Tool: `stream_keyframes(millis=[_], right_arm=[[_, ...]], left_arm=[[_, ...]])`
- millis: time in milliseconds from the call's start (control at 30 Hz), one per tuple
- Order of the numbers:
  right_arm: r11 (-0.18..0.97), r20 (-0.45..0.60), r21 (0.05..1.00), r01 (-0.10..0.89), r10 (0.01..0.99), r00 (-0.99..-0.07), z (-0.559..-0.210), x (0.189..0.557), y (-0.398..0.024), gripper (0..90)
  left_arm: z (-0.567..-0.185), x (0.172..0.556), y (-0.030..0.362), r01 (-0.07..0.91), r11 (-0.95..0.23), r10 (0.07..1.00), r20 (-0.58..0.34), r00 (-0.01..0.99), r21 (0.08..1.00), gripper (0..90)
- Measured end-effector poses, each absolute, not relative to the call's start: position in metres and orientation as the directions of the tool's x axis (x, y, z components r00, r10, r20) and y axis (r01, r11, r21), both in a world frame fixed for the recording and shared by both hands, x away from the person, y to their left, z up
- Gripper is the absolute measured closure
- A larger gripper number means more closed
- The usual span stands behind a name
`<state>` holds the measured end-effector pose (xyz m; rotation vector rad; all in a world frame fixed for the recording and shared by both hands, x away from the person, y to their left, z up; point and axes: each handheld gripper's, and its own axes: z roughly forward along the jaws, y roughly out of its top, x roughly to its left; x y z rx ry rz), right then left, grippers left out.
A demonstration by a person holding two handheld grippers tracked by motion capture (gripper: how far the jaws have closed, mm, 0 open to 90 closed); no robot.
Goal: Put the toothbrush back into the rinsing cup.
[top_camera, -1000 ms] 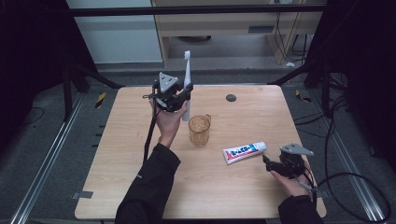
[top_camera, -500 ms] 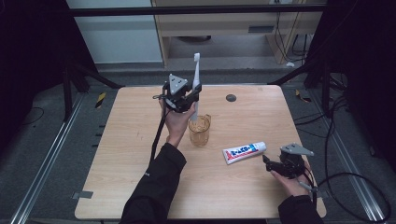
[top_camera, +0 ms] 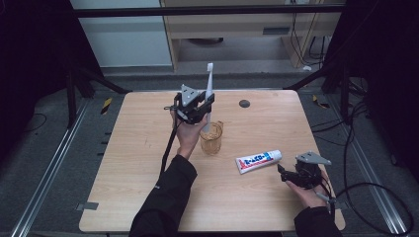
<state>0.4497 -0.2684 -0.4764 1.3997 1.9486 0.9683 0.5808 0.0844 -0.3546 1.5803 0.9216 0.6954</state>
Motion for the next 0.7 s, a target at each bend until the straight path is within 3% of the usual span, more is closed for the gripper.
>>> stream_keyframes(millis=[700], right_arm=[[0.202, -0.022, 0.803, 0.560, 0.950, -0.311, -0.477, 0.450, -0.267, 22.5]], left_arm=[[-0.395, 0.576, 0.080, 0.231, -0.099, 0.842, -0.042, 0.538, 0.968, 67.2]])
